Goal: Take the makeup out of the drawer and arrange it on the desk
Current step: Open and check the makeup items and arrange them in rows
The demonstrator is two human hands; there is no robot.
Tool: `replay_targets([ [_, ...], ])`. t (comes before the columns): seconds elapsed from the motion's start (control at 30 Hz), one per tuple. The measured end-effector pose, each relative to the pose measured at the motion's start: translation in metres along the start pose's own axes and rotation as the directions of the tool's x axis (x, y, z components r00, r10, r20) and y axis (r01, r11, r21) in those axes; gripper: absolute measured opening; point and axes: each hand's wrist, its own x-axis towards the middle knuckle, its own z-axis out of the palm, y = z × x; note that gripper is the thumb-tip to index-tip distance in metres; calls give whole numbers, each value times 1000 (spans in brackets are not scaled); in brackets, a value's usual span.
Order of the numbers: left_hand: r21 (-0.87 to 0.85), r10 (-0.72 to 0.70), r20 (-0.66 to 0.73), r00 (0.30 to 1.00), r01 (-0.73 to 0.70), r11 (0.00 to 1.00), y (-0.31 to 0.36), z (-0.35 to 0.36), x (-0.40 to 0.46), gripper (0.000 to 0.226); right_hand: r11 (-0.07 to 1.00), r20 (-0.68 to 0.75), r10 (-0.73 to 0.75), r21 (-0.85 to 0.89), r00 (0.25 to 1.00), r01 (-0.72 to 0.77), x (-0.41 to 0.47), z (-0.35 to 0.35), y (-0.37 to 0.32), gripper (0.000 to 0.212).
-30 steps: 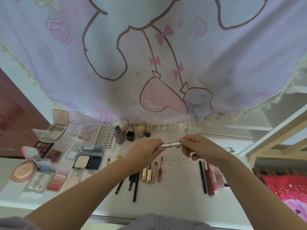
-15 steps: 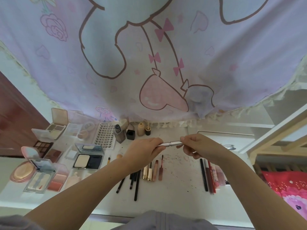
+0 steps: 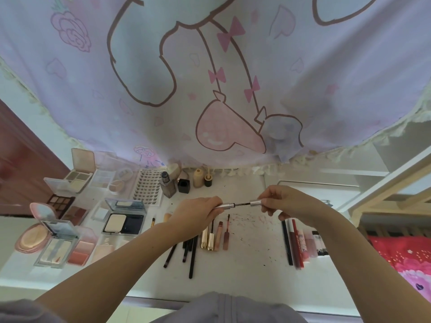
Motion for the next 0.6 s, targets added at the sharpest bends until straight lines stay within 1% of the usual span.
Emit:
replay_targets([
  [0.1,6,-41,146,988,40,999,-5,11,-1,29,996,-25,82,27,996,-81,-1,-8,17,4],
  [0.13,8,-76,188,979,76,997,-7,16,-2,28,993,-44,109,52,993,-107,-2,-10,25,4],
  [0.2,-38,-200,249,948,216,976,-10,26,-3,22,977,-78,168,150,983,-155,-5,-12,43,6],
  [0.27,-190,-294,331,897,369,910,-9,37,-2,18,934,-74,221,303,973,-189,-8,-8,60,13],
  [0.33,-316,-322,390,863,453,833,1,47,6,18,882,-56,273,412,960,-227,-6,5,78,17],
  [0.43,-373,-384,405,830,533,759,26,67,21,18,847,-59,376,427,925,-317,3,35,97,20],
  [0.47,-354,-410,398,821,550,756,33,75,25,21,847,-59,401,404,914,-345,7,46,102,22],
  [0.5,-296,-439,381,814,557,776,38,83,29,26,851,-55,418,373,907,-370,13,56,104,22],
  [0.57,-123,-475,314,822,531,838,43,97,34,35,874,-64,430,279,901,-397,23,75,103,18],
  [0.6,-38,-481,283,830,511,859,43,103,35,39,897,-83,415,204,906,-392,29,83,104,14],
])
